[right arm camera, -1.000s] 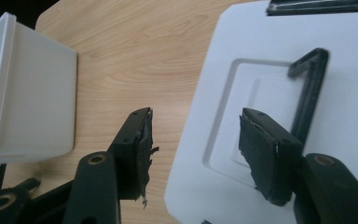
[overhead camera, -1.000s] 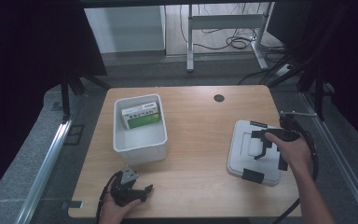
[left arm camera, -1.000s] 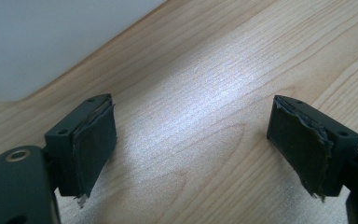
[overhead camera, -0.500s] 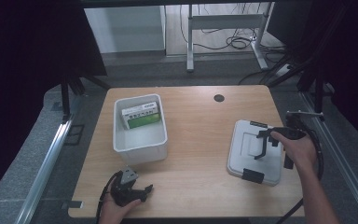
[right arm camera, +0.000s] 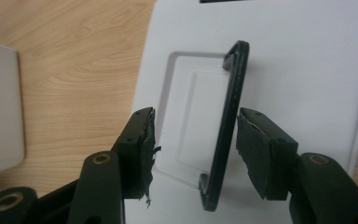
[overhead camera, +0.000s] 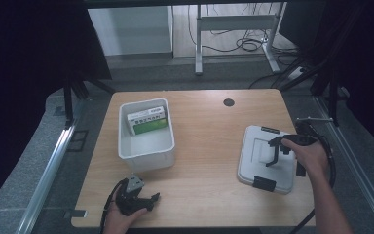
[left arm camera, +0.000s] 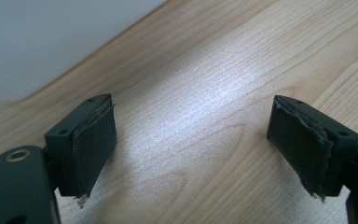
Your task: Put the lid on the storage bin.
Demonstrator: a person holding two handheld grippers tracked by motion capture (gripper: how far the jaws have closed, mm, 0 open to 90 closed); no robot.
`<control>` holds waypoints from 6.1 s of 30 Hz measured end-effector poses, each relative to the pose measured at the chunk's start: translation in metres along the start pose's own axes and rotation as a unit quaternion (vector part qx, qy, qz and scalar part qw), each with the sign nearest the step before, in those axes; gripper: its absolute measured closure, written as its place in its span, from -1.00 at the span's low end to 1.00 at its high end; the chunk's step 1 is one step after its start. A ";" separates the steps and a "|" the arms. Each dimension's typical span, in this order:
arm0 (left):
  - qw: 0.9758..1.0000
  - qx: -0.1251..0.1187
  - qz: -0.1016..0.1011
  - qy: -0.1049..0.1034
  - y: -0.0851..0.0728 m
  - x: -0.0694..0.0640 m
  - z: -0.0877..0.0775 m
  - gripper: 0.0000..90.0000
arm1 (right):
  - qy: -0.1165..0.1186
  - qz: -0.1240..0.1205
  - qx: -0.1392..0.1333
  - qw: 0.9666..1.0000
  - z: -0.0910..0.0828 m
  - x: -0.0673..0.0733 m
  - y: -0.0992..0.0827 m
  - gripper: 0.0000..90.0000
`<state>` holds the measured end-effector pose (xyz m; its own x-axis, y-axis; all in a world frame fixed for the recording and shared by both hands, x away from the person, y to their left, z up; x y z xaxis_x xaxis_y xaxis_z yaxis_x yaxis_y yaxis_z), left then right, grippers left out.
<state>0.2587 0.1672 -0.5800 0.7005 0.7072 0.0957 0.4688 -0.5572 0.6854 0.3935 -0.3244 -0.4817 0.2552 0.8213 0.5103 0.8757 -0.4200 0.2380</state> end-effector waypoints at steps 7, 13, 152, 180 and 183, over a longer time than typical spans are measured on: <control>1.000 0.000 0.000 0.000 0.000 0.000 0.000 -0.66 | -0.019 0.003 0.006 1.000 0.004 -0.006 0.002 0.10; 1.000 0.000 0.000 0.000 0.000 0.000 0.000 -0.65 | -0.027 0.003 0.021 0.999 0.009 -0.007 0.003 0.23; 1.000 0.001 0.001 -0.001 0.000 0.000 0.000 -0.66 | 0.045 -0.021 0.074 0.996 -0.018 0.128 0.004 0.88; 1.000 0.003 0.004 -0.002 0.000 0.000 0.000 -0.67 | 0.063 -0.056 0.084 0.993 -0.015 0.202 -0.005 0.88; 1.000 0.003 0.002 -0.002 0.000 0.000 0.000 -0.67 | 0.064 -0.061 0.088 0.992 -0.012 0.212 -0.007 0.88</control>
<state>0.2582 0.1671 -0.5800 0.7052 0.7025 0.0960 0.4686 -0.5634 0.6804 0.4364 -0.1523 -0.3655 0.0982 0.8011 0.5904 0.9575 -0.2377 0.1632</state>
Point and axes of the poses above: each handheld gripper's, and its own axes: z roughly forward along the jaws, y roughly out of its top, x roughly to its left, the point moved 5 cm from there along z, roughly forward along the jaws, and after that the axes turned 11 degrees about z, right-handed, at the moved point
